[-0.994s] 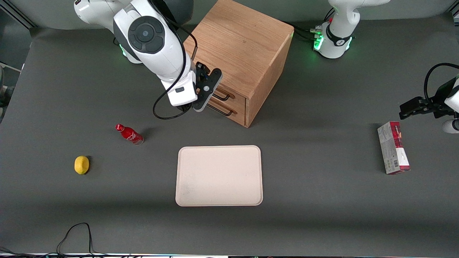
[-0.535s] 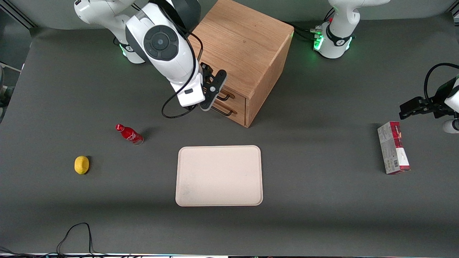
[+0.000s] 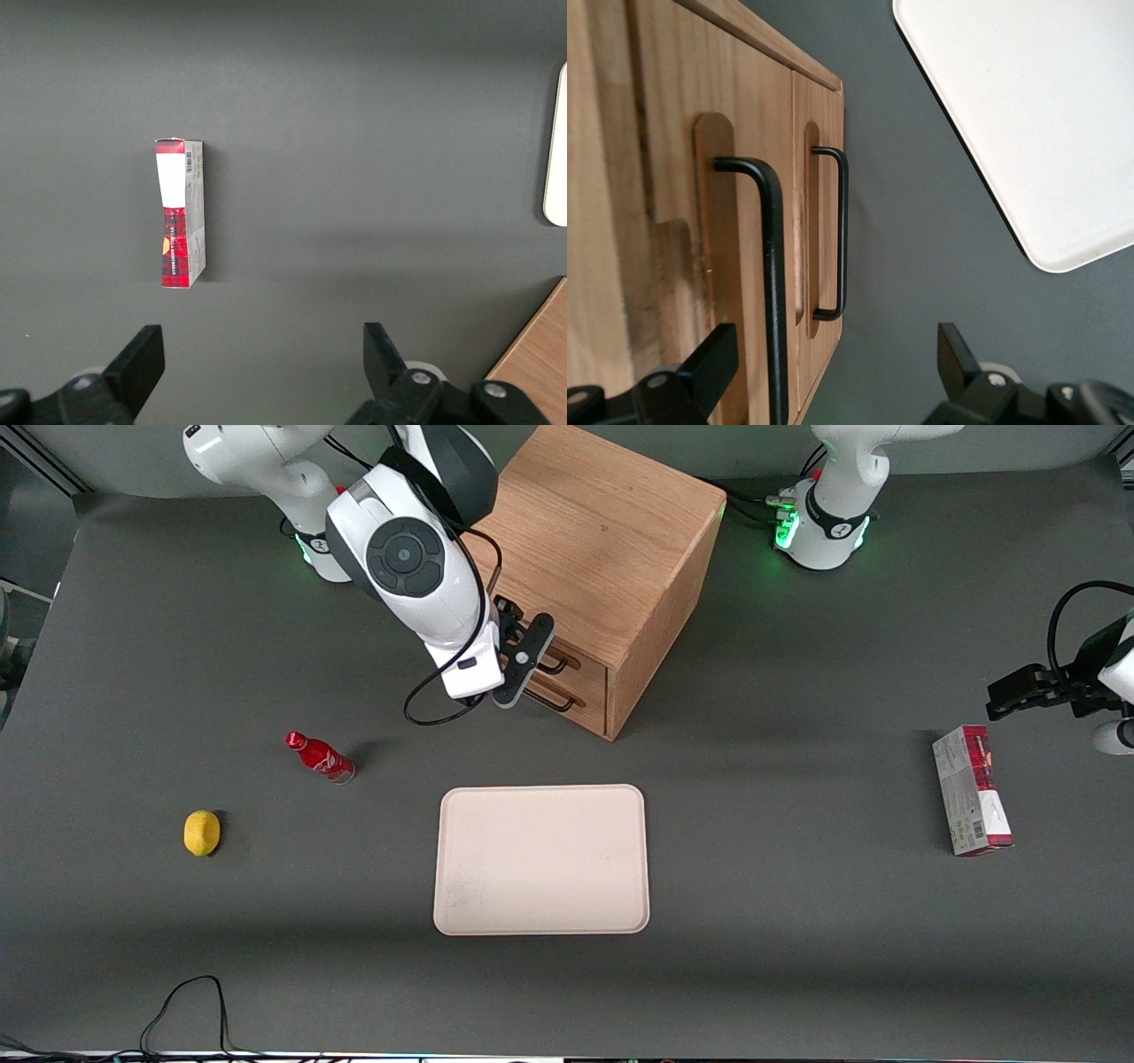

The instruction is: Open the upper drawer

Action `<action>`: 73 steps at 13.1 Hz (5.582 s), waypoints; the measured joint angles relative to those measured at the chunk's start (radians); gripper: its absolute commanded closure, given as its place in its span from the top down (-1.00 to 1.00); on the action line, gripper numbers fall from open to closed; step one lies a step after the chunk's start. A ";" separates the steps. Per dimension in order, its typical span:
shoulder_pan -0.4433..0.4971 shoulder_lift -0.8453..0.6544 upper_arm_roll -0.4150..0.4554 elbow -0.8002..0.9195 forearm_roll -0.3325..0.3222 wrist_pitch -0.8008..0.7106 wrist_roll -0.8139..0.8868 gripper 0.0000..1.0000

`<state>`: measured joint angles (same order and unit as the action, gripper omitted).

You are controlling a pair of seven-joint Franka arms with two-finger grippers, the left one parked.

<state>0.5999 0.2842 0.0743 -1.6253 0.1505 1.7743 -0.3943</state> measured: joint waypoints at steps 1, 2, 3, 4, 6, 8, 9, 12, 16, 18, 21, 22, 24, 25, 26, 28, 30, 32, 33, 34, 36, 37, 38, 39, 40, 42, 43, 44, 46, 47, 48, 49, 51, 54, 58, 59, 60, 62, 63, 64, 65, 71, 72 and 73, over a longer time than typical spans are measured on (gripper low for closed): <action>0.000 -0.001 0.000 -0.018 0.000 0.018 -0.009 1.00; 0.000 -0.002 0.000 -0.030 0.000 0.030 -0.014 1.00; 0.000 -0.002 0.000 -0.038 0.000 0.032 -0.017 1.00; 0.000 -0.003 0.001 -0.042 0.000 0.033 -0.019 1.00; 0.003 -0.003 0.003 -0.054 0.000 0.047 -0.032 1.00; 0.004 -0.003 0.003 -0.080 0.000 0.080 -0.044 1.00; 0.004 -0.003 0.002 -0.092 0.000 0.095 -0.052 1.00; 0.004 -0.006 0.002 -0.101 0.002 0.107 -0.061 1.00; 0.004 -0.005 0.001 -0.119 0.006 0.131 -0.062 1.00; 0.004 0.000 -0.001 -0.126 0.008 0.140 -0.062 1.00; 0.004 0.018 -0.002 -0.138 0.009 0.153 -0.062 1.00; 0.003 0.018 -0.003 -0.137 0.013 0.153 -0.063 1.00; 0.003 0.018 -0.003 -0.138 0.013 0.155 -0.063 1.00; 0.003 0.018 -0.004 -0.138 0.013 0.156 -0.063 1.00; 0.003 0.018 -0.004 -0.138 0.013 0.157 -0.063 1.00; 0.003 0.018 -0.007 -0.138 0.013 0.163 -0.063 1.00; 0.003 0.017 -0.022 -0.136 0.012 0.178 -0.063 1.00; 0.001 0.014 -0.045 -0.133 0.012 0.189 -0.063 1.00; 0.001 0.013 -0.051 -0.131 0.012 0.189 -0.063 1.00; 0.001 0.013 -0.055 -0.130 0.012 0.189 -0.063 1.00; 0.001 0.011 -0.060 -0.129 0.012 0.190 -0.063 1.00; 0.001 0.011 -0.063 -0.128 0.012 0.190 -0.063 1.00; 0.001 0.010 -0.067 -0.127 0.011 0.192 -0.063 1.00; 0.001 0.010 -0.072 -0.127 0.008 0.196 -0.063 1.00; 0.001 0.010 -0.078 -0.127 0.002 0.205 -0.063 1.00; 0.001 0.010 -0.093 -0.126 -0.019 0.217 -0.063 1.00; 0.001 0.010 -0.099 -0.126 -0.031 0.228 -0.063 1.00; 0.001 0.011 -0.105 -0.126 -0.037 0.232 -0.063 1.00; 0.001 0.014 -0.118 -0.113 -0.039 0.236 -0.063 1.00; 0.001 0.019 -0.122 -0.103 -0.039 0.236 -0.063 1.00; 0.000 0.024 -0.128 -0.093 -0.040 0.237 -0.063 1.00; 0.000 0.032 -0.133 -0.080 -0.040 0.238 -0.063 1.00; -0.013 0.051 -0.138 -0.055 -0.041 0.238 -0.068 1.00; -0.035 0.075 -0.140 -0.030 -0.055 0.238 -0.080 1.00; -0.062 0.091 -0.140 -0.016 -0.067 0.238 -0.080 1.00; -0.071 0.093 -0.140 -0.011 -0.067 0.238 -0.080 1.00; -0.082 0.095 -0.140 -0.005 -0.067 0.238 -0.080 1.00; -0.104 0.103 -0.141 0.011 -0.067 0.238 -0.080 1.00; -0.114 0.108 -0.141 0.020 -0.067 0.237 -0.080 1.00; -0.120 0.114 -0.141 0.028 -0.067 0.237 -0.080 1.00; -0.123 0.119 -0.141 0.035 -0.067 0.237 -0.080 1.00; -0.152 0.158 -0.141 0.101 -0.067 0.214 -0.081 1.00; -0.158 0.168 -0.141 0.121 -0.067 0.203 -0.081 1.00; -0.166 0.177 -0.141 0.137 -0.067 0.201 -0.081 1.00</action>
<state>0.4340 0.4617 -0.0668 -1.4887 0.0834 1.9748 -0.4749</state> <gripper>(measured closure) 0.000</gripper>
